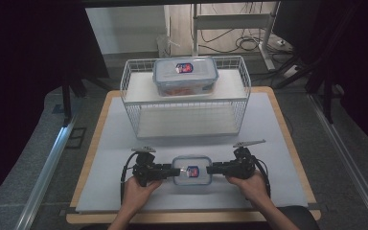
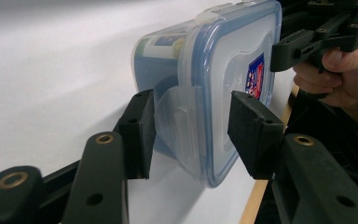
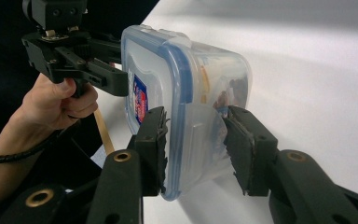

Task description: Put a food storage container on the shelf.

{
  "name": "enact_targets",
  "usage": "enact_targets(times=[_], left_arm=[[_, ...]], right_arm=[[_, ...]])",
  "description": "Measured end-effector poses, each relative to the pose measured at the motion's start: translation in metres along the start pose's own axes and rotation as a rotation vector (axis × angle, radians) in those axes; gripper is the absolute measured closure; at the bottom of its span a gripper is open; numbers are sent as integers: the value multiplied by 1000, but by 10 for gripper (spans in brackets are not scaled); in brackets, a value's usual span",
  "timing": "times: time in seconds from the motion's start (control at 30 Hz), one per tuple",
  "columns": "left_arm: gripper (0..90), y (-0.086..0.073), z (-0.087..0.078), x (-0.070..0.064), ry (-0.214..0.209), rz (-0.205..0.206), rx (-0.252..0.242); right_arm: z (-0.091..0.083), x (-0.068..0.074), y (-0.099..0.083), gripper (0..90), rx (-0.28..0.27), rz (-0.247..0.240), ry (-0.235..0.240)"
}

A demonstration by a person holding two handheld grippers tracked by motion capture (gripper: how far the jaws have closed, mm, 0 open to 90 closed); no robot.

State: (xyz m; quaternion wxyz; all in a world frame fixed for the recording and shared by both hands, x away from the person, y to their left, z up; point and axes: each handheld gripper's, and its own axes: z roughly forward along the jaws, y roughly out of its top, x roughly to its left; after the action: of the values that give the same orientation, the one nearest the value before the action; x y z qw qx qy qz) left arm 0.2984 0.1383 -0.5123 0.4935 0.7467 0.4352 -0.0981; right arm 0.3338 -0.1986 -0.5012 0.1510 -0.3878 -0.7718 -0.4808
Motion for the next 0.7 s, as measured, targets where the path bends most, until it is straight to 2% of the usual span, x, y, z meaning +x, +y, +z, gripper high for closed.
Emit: enact_targets(times=[0.13, 0.33, 0.4, 0.43, 0.57, 0.7], left_arm=[[538, 4, -5, 0, -26, -3, -33], [565, 9, -11, 0, -62, 0, -57], [577, 11, -15, 0, -85, -1, -74], [579, 12, -15, -2, -76, 9, -73], [576, 20, -19, -5, -71, 29, -83], [575, 35, -25, -11, -58, 56, -104]], right_arm=[[-4, 1, 4, 588, -16, -6, 7], [-8, 2, 10, 585, -39, -5, 28], [-10, 2, 12, 584, -51, 1, 35], [-11, 0, 13, 584, -55, 8, 54], [-15, 6, 20, 583, -69, -15, 40], [-20, 11, 30, 583, -91, -34, 34]])
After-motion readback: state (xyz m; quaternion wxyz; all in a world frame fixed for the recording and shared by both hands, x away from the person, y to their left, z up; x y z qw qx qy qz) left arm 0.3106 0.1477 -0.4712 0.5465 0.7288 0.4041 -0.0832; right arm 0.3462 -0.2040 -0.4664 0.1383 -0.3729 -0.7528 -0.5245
